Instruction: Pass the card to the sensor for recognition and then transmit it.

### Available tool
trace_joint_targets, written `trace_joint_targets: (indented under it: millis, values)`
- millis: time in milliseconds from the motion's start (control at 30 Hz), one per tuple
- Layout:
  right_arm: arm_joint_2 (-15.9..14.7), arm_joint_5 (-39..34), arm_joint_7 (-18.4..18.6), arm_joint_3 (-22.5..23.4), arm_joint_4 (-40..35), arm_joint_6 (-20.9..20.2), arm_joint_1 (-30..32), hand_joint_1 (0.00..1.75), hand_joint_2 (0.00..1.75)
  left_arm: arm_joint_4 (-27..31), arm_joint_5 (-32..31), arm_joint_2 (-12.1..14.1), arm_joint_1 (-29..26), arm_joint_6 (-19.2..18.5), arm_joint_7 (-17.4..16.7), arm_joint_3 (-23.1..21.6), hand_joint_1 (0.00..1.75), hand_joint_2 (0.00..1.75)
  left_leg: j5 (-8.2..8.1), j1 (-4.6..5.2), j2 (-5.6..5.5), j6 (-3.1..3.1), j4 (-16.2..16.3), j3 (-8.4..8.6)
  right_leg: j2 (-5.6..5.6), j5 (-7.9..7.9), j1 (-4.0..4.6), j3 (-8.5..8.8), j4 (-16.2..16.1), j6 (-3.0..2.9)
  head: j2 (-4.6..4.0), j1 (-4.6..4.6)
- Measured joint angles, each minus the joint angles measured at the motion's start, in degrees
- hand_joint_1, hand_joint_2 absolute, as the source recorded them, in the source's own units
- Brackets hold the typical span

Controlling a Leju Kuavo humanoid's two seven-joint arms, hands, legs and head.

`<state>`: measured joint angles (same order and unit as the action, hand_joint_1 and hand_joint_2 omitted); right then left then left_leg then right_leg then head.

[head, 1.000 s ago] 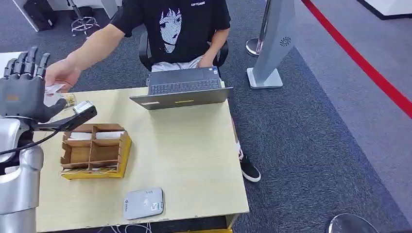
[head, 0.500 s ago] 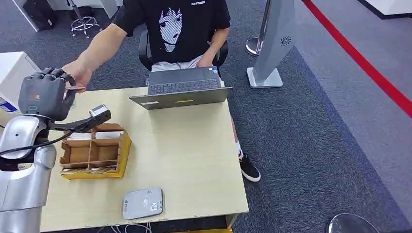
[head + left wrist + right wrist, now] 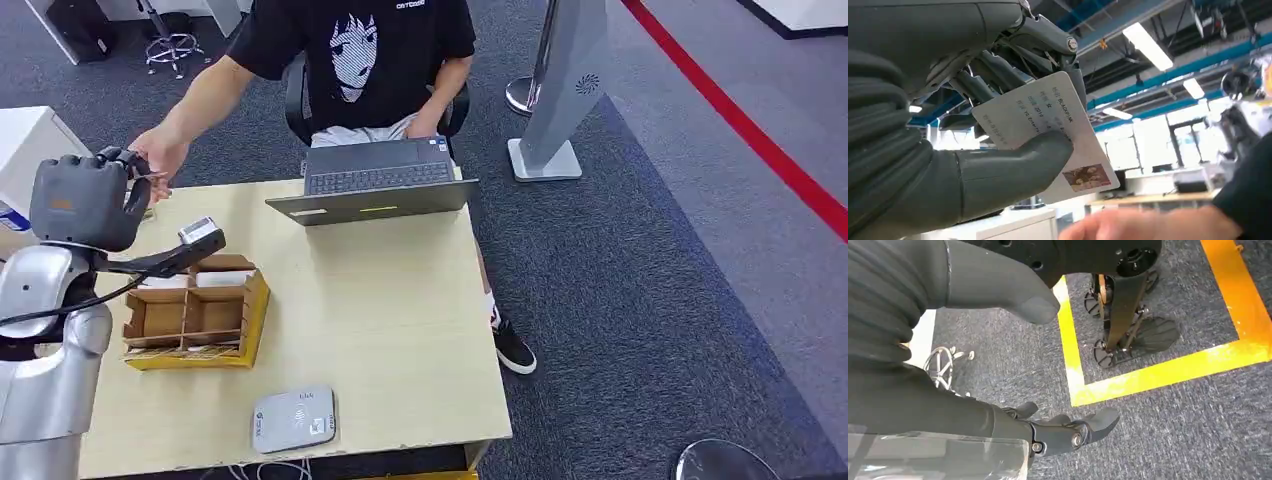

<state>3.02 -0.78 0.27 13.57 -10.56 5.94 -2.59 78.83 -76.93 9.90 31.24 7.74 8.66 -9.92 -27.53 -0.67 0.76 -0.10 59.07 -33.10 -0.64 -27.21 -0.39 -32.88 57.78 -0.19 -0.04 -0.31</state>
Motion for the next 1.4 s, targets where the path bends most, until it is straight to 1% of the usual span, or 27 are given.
trace_joint_targets:
  millis: [33,67,100,133,200,267,400,567,633,700,767,800,833,900,1000,1100,1167,1300,1400]
  values:
    - [0.00,-0.51,-0.31,0.00,0.00,0.02,0.02,0.00,1.75,2.14,1.07,-0.27,-1.91,1.09,0.98,0.02,1.75,1.75,-0.01,0.01,0.03,0.00,0.00,0.01,0.01,-0.01,-0.01,0.00,0.00,0.01,0.00,-0.02]
    - [0.00,-1.08,-0.60,0.09,0.00,0.33,0.03,0.00,1.75,5.70,2.27,-0.92,-4.95,2.60,2.31,0.02,1.75,1.75,-0.08,0.04,0.11,0.10,0.00,0.03,0.07,-0.03,-0.03,0.00,-0.01,0.03,0.00,-0.04]
    - [0.02,-1.58,-0.64,0.26,0.00,1.03,0.04,0.00,1.75,8.96,2.49,-1.47,-8.26,3.98,3.45,-0.02,1.75,1.75,-0.13,0.05,0.18,0.17,0.00,0.05,0.14,-0.07,-0.06,0.01,-0.02,0.07,0.00,-0.02]
    - [0.13,-2.17,-0.51,0.52,0.00,2.14,0.05,0.00,1.75,12.32,1.95,-2.12,-11.85,5.43,4.45,-0.54,1.75,1.75,-0.19,0.06,0.20,0.11,0.00,0.05,0.15,-0.12,-0.07,0.00,-0.04,0.11,0.00,-0.02]
    - [0.59,-2.91,-0.55,1.16,0.00,4.47,0.07,0.00,1.75,17.13,0.30,-2.95,-18.71,8.26,4.93,-2.26,1.75,1.75,-0.27,0.06,0.23,0.11,0.00,0.04,0.18,-0.18,-0.07,-0.01,-0.06,0.13,0.00,-0.02]
    - [1.07,-3.11,-0.71,1.75,0.00,5.66,0.21,0.00,1.75,21.00,-0.75,-3.46,-23.98,10.14,4.84,-4.40,1.75,1.75,-0.32,0.06,0.24,0.19,0.00,0.00,0.17,-0.20,-0.07,-0.05,-0.08,0.16,0.00,-0.02]
    - [1.62,-3.35,-0.79,2.27,0.00,5.90,0.25,0.00,1.75,24.51,-0.31,-3.48,-27.45,10.81,3.71,-5.97,1.75,1.75,-0.35,0.05,0.20,0.23,0.00,-0.02,0.11,-0.22,-0.07,-0.04,-0.08,0.19,0.00,0.05]
    - [1.81,-3.37,-0.79,2.80,0.00,5.90,0.27,0.00,1.75,26.65,0.17,-3.39,-28.97,10.79,3.58,-6.67,1.75,1.75,-0.31,0.04,0.20,0.20,0.00,0.00,0.11,-0.19,-0.06,-0.01,-0.05,0.15,0.00,0.02]
    - [1.86,-3.83,-0.90,3.15,0.00,6.65,0.25,0.00,1.75,27.20,0.24,-3.35,-29.72,10.86,3.84,-7.04,1.75,1.75,-0.31,0.04,0.20,0.19,0.00,0.02,0.11,-0.18,-0.06,0.02,-0.05,0.14,0.00,0.02]
    - [2.14,-4.75,-1.14,3.69,0.00,7.60,0.26,0.00,1.75,28.31,0.30,-3.30,-32.20,12.14,4.47,-8.15,1.75,1.75,-0.32,0.05,0.23,0.20,0.00,0.06,0.16,-0.19,-0.06,0.05,-0.04,0.14,0.00,0.02]
    - [2.56,-5.65,-1.41,4.59,0.00,8.75,0.36,0.00,1.75,29.52,0.13,-3.24,-36.45,14.97,4.69,-9.58,1.75,1.75,-0.37,0.05,0.27,0.20,0.00,0.06,0.21,-0.21,-0.06,0.01,-0.05,0.16,0.00,0.02]
    - [2.62,-5.82,-1.43,4.85,0.00,9.07,0.39,0.00,1.75,29.78,-0.02,-3.24,-37.56,15.83,4.69,-9.98,1.75,1.75,-0.37,0.05,0.27,0.21,0.00,0.05,0.21,-0.24,-0.06,0.01,-0.06,0.20,0.00,0.00]
    - [2.91,-5.95,-1.45,5.31,0.00,9.75,0.43,0.00,1.75,30.34,-0.51,-3.22,-40.37,17.70,4.69,-10.97,1.75,1.75,-0.40,0.05,0.26,0.23,0.00,0.04,0.20,-0.30,-0.06,0.01,-0.07,0.16,0.00,0.05]
    - [3.24,-6.39,-1.51,6.01,0.00,10.30,0.41,0.00,1.75,30.85,0.02,-3.13,-43.40,18.71,4.23,-11.65,1.75,1.75,-0.44,0.05,0.24,0.25,0.00,0.03,0.16,-0.34,-0.07,0.01,-0.08,0.21,0.00,0.02]
    - [3.50,-6.43,-1.78,6.78,0.00,10.62,0.41,0.00,1.75,30.98,3.54,-2.76,-46.34,17.52,3.55,-12.13,1.75,1.75,-0.50,0.05,0.24,0.29,0.00,0.02,0.14,-0.35,-0.06,0.01,-0.09,0.21,0.00,0.02]
    - [3.58,-6.39,-1.95,7.41,0.00,10.52,0.39,0.00,1.75,30.15,6.42,-2.69,-47.49,14.89,3.25,-12.41,1.75,1.75,-0.49,0.05,0.23,0.29,-0.01,0.02,0.11,-0.34,-0.06,0.02,-0.09,0.21,0.00,0.02]
    - [3.65,-5.91,-1.95,7.54,0.00,10.34,0.36,0.00,1.75,27.52,7.45,-2.73,-47.46,13.85,3.25,-12.52,1.75,1.75,-0.48,0.05,0.21,0.28,-0.01,0.04,0.11,-0.34,-0.06,0.05,-0.08,0.21,0.00,0.02]
    - [3.69,-5.40,-2.00,7.78,0.00,9.51,0.37,0.00,1.75,21.07,9.02,-3.08,-47.21,13.92,3.27,-13.11,1.75,1.75,-0.43,0.05,0.21,0.25,-0.01,0.07,0.12,-0.31,-0.06,0.06,-0.08,0.19,0.00,0.05]
    - [3.69,-5.16,-1.87,7.82,0.00,8.75,0.35,0.00,1.75,17.87,10.37,-3.54,-47.08,13.92,3.27,-13.27,1.75,1.75,-0.42,0.05,0.21,0.24,0.00,0.06,0.12,-0.31,-0.06,0.05,-0.08,0.18,0.00,0.02]
